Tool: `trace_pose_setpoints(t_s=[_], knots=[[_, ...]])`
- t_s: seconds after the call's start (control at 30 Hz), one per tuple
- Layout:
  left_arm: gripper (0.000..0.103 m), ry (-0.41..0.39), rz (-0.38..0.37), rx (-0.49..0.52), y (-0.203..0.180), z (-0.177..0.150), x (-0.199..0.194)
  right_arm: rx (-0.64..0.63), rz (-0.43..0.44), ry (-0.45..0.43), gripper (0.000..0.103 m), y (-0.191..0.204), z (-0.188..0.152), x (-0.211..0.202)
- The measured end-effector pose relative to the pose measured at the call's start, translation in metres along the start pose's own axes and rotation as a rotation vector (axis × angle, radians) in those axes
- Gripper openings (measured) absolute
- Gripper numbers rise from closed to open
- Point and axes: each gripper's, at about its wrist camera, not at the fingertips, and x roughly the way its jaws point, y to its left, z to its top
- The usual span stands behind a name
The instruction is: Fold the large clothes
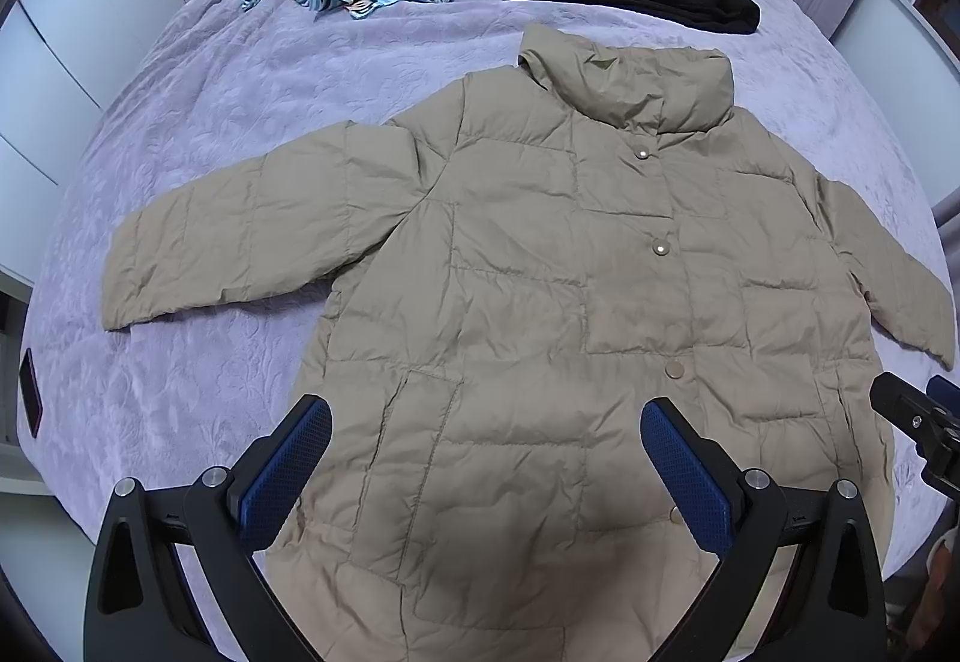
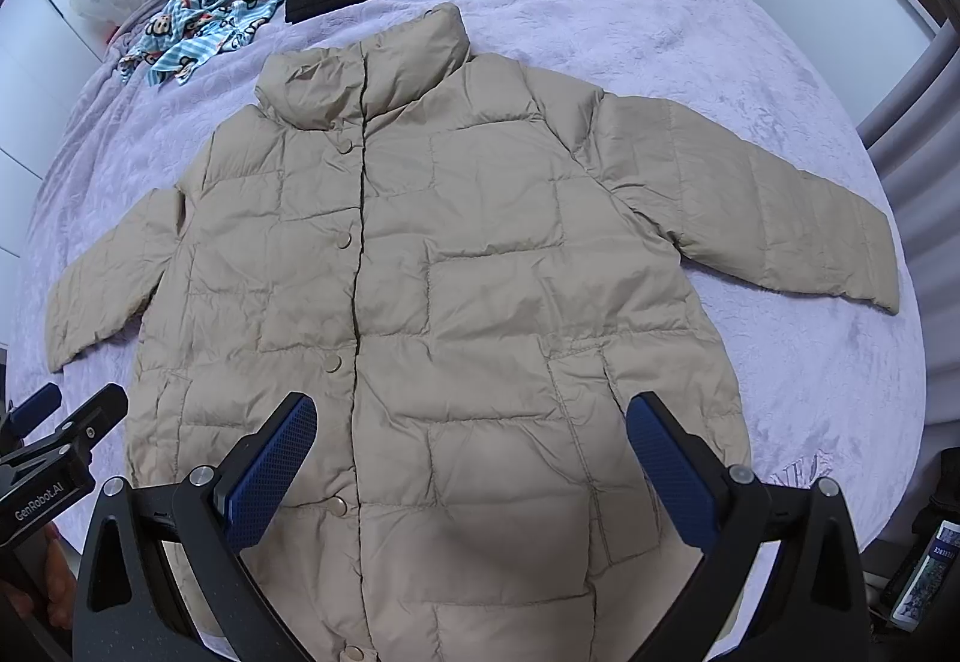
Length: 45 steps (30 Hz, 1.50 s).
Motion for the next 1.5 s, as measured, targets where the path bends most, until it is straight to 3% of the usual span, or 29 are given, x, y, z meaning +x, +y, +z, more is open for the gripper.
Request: trace_pose_setpoints(t_s=[1.5], knots=[[0.103, 0.002, -0.003, -0.007, 0.0074, -0.0040, 0.0014, -0.002, 0.001, 0.002, 0.103, 0.0028, -0.0010, 0.0002]])
